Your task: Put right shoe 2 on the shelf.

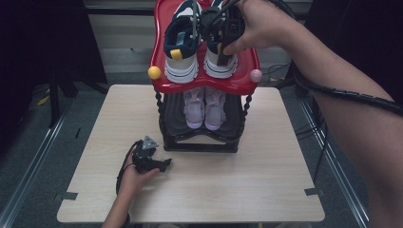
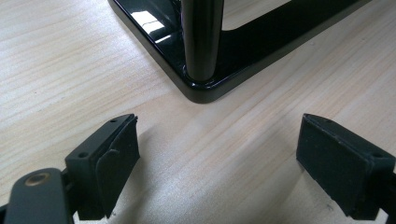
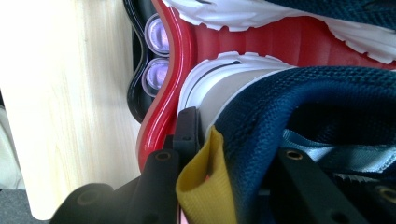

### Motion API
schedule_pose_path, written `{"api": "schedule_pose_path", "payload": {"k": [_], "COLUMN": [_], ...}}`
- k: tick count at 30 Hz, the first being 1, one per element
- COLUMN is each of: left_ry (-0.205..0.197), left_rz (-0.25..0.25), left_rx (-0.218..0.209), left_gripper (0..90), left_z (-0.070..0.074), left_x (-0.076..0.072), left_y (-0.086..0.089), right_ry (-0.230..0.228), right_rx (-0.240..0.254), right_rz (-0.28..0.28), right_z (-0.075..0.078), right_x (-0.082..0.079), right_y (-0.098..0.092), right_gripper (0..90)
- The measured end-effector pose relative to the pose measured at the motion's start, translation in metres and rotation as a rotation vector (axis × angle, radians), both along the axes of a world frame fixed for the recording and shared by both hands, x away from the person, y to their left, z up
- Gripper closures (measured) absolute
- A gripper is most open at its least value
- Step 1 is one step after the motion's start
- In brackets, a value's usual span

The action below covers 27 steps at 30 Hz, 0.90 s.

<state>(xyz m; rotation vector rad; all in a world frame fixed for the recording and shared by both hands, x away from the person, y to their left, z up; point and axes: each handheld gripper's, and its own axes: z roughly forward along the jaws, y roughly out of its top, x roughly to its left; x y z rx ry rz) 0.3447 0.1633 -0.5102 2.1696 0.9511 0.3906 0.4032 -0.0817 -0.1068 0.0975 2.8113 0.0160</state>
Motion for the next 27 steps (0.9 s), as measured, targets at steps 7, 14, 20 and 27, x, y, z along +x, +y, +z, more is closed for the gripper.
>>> {"api": "schedule_pose_path", "payload": {"k": [7, 14, 20, 27], "left_ry": [0.002, 0.002, 0.0, 0.002], "left_rz": [-0.002, -0.002, 0.0, -0.002], "left_rx": [-0.001, -0.001, -0.001, -0.001], "left_gripper": [12.6, 12.6, 12.6, 12.6], "left_z": [0.0001, 0.0001, 0.0, 0.0001], "left_x": [0.0001, 0.0001, 0.0, 0.0001], "left_y": [0.0001, 0.0001, 0.0, 0.0001], "right_ry": [0.001, 0.0, -0.002, -0.024], "right_rx": [0.02, 0.041, 0.049, 0.055], "right_rz": [-0.003, -0.002, -0.007, -0.03], "right_z": [-0.001, -0.0032, -0.0049, -0.0056], "right_x": [-0.0004, -0.0011, -0.0008, -0.0009], "right_y": [0.0008, 0.003, 0.0015, -0.0053], "right_gripper": [71.2, 71.2, 70.4, 59.9]}}
